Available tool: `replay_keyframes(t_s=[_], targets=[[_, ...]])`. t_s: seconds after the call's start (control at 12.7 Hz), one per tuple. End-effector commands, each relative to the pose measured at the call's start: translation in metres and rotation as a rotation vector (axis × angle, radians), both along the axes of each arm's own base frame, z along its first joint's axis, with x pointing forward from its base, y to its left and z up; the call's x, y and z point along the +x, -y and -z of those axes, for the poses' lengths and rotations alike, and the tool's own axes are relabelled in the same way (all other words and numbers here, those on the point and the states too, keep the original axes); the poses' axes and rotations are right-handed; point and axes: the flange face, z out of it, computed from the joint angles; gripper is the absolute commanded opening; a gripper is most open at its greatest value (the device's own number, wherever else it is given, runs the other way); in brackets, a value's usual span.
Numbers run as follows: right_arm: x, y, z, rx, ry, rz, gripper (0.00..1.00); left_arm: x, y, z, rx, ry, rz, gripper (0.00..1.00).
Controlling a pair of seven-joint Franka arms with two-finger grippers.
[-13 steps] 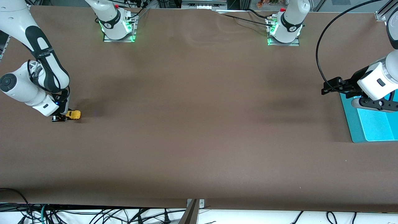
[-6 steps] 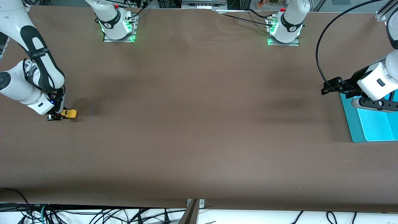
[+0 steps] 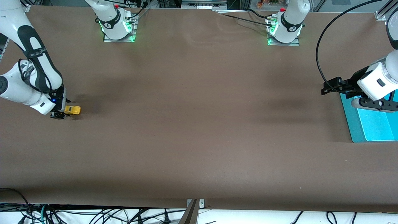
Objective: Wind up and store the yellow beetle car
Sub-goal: 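Release the car so it rolls toward the left gripper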
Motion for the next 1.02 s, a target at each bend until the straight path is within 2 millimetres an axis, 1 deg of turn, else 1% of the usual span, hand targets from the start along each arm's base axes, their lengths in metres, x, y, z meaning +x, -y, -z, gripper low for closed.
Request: replay_keyframes(t_s=[0.0, 0.08, 0.24, 0.39, 0.55, 0.63, 0.71, 0.79, 0.87, 0.95], targets=[[0.014, -0.016, -0.038, 0.024, -0.001, -0.018, 1.0, 0.003, 0.004, -0.004, -0.013, 0.012, -0.007, 1.0], [0.019, -0.018, -0.048, 0.017, 0.004, -0.003, 1.0, 0.003, 0.004, -0.004, -0.013, 0.012, -0.006, 1.0], [0.028, -0.033, -0.063, 0.023, -0.053, 0.049, 1.0, 0.004, 0.003, -0.003, -0.013, 0.009, -0.009, 1.0], [0.039, -0.045, -0.084, 0.016, -0.08, 0.118, 1.0, 0.004, 0.003, -0.003, -0.013, 0.009, -0.007, 1.0], [0.052, -0.077, -0.11, -0.003, -0.066, 0.248, 1.0, 0.004, 0.002, -0.003, -0.012, 0.011, -0.004, 1.0], [0.057, -0.09, -0.121, -0.01, -0.066, 0.321, 1.0, 0.004, 0.003, -0.003, -0.009, 0.009, -0.001, 1.0], [0.063, -0.1, -0.129, -0.021, -0.062, 0.378, 1.0, 0.004, 0.004, -0.003, -0.009, 0.009, 0.003, 1.0], [0.07, -0.108, -0.141, -0.034, -0.05, 0.44, 1.0, 0.003, 0.004, -0.003, -0.008, 0.008, 0.007, 1.0], [0.075, -0.118, -0.151, -0.044, -0.062, 0.509, 1.0, 0.003, 0.003, -0.002, -0.008, 0.011, 0.048, 1.0], [0.079, -0.121, -0.162, -0.053, -0.07, 0.583, 1.0, 0.003, -0.001, -0.001, -0.012, 0.014, 0.106, 1.0]])
